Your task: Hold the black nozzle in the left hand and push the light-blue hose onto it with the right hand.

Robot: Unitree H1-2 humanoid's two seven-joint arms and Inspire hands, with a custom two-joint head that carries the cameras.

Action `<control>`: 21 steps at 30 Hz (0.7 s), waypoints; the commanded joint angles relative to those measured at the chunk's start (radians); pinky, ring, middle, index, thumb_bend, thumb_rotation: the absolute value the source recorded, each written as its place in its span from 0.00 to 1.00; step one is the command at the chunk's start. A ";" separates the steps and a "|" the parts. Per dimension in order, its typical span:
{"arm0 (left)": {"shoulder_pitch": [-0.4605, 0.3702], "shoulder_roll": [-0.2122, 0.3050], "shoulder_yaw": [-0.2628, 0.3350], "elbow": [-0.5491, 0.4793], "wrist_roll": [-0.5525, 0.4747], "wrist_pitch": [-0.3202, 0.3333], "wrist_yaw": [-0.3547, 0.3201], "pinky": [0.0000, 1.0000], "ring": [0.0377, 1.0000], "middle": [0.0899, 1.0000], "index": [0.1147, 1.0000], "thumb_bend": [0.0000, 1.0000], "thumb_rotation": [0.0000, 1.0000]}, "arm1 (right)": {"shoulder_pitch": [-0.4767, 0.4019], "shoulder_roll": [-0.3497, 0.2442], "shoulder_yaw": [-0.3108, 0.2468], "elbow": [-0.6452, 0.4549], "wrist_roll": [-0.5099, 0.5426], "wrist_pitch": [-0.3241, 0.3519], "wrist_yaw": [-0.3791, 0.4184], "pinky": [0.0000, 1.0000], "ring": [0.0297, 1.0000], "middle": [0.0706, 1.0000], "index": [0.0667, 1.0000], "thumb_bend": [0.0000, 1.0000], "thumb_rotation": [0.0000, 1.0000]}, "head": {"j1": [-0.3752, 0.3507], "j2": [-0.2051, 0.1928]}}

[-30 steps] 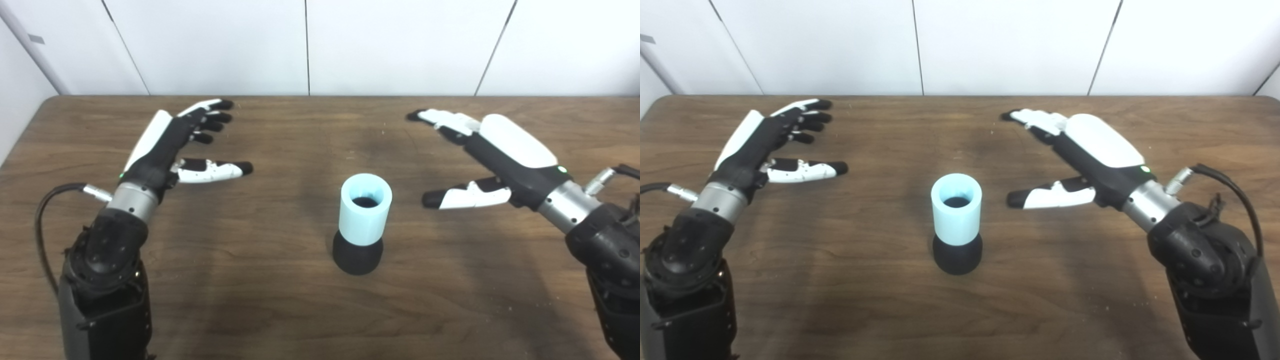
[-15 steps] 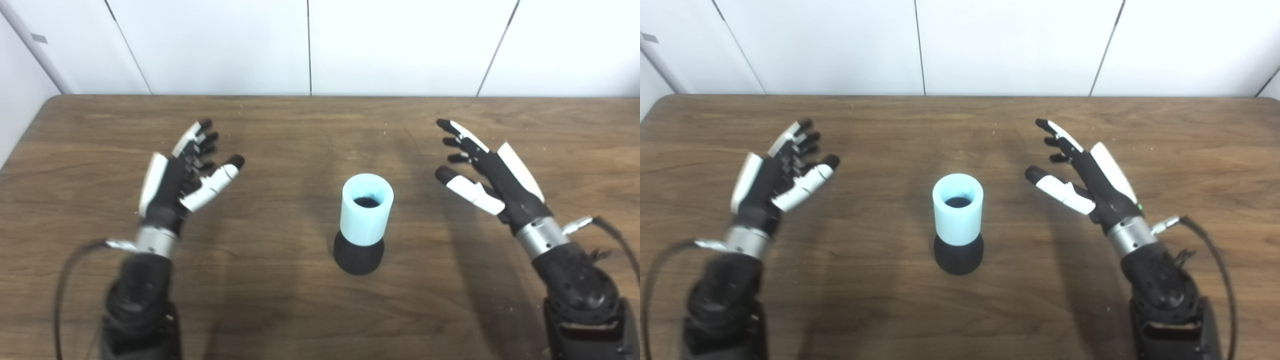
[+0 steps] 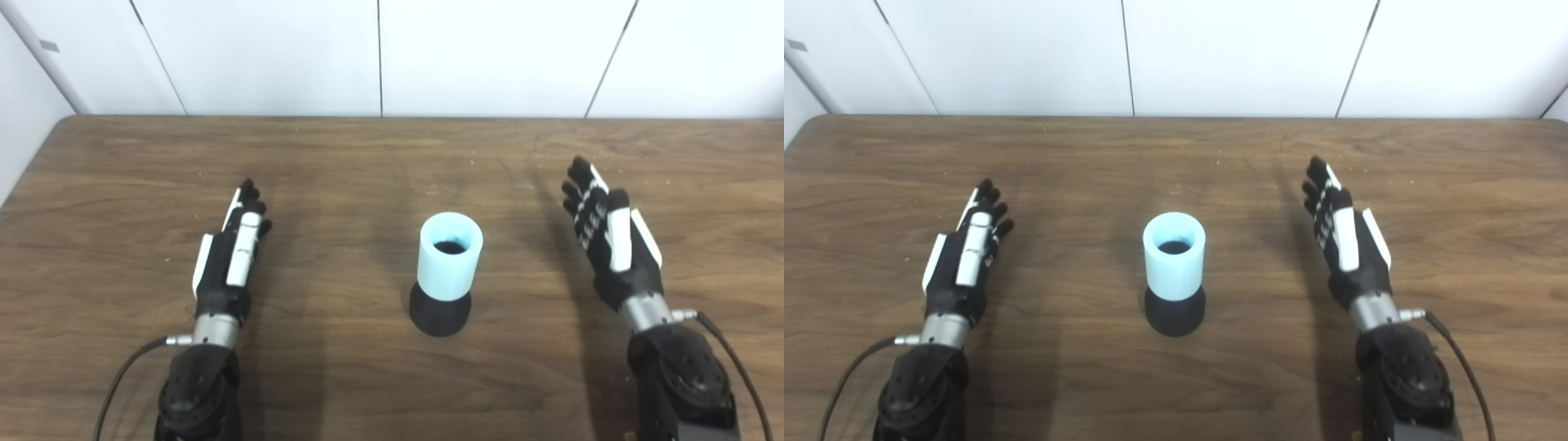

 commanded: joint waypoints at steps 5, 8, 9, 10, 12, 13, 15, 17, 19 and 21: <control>0.011 0.037 -0.025 -0.007 -0.013 -0.045 0.029 0.96 0.98 0.98 0.99 0.44 0.95 | -0.023 -0.040 0.018 -0.044 0.002 -0.059 -0.036 1.00 1.00 1.00 0.98 0.62 1.00 | -0.005 0.001; 0.014 0.049 -0.033 0.017 -0.022 -0.071 0.036 0.95 0.98 0.98 0.98 0.43 0.95 | -0.013 -0.049 0.036 -0.041 -0.010 -0.074 -0.048 0.99 1.00 0.99 0.98 0.62 1.00 | -0.002 -0.003; 0.015 0.052 -0.036 0.022 -0.028 -0.075 0.033 0.95 0.98 0.98 0.98 0.43 0.96 | -0.009 -0.054 0.041 -0.039 -0.015 -0.079 -0.052 0.99 1.00 0.99 0.98 0.62 1.00 | -0.002 -0.002; 0.017 0.057 -0.038 0.023 -0.036 -0.075 0.028 0.96 0.98 0.98 0.98 0.44 0.96 | -0.007 -0.059 0.044 -0.037 -0.019 -0.083 -0.054 0.99 1.00 0.99 0.97 0.62 1.00 | -0.001 -0.002; 0.018 0.066 -0.042 0.018 -0.049 -0.070 0.025 0.97 0.99 0.98 0.97 0.45 0.97 | -0.002 -0.069 0.049 -0.036 -0.021 -0.088 -0.057 1.00 1.00 0.99 0.97 0.62 1.00 | 0.003 -0.004; 0.019 0.069 -0.043 0.011 -0.054 -0.063 0.026 0.97 0.99 0.98 0.97 0.45 0.97 | 0.000 -0.072 0.051 -0.037 -0.023 -0.090 -0.059 1.00 1.00 0.99 0.97 0.62 1.00 | 0.006 -0.004; 0.019 0.074 -0.047 -0.002 -0.061 -0.053 0.030 0.97 0.98 0.97 0.96 0.46 0.97 | 0.003 -0.076 0.053 -0.038 -0.026 -0.091 -0.063 1.00 1.00 0.99 0.97 0.62 1.00 | 0.008 -0.005; 0.020 0.074 -0.050 -0.029 -0.066 -0.041 0.037 0.96 0.98 0.97 0.96 0.46 0.97 | 0.003 -0.079 0.059 -0.037 -0.034 -0.096 -0.069 1.00 1.00 0.99 0.97 0.62 1.00 | 0.022 -0.009; 0.022 0.074 -0.055 -0.051 -0.067 -0.035 0.042 0.96 0.98 0.97 0.96 0.47 0.96 | 0.003 -0.081 0.065 -0.036 -0.042 -0.101 -0.075 1.00 1.00 0.98 0.97 0.62 1.00 | 0.021 -0.009; 0.022 0.076 -0.060 -0.063 -0.063 -0.039 0.048 0.96 0.97 0.97 0.96 0.47 0.97 | 0.004 -0.080 0.070 -0.039 -0.048 -0.102 -0.081 1.00 1.00 0.98 0.97 0.62 1.00 | 0.017 -0.011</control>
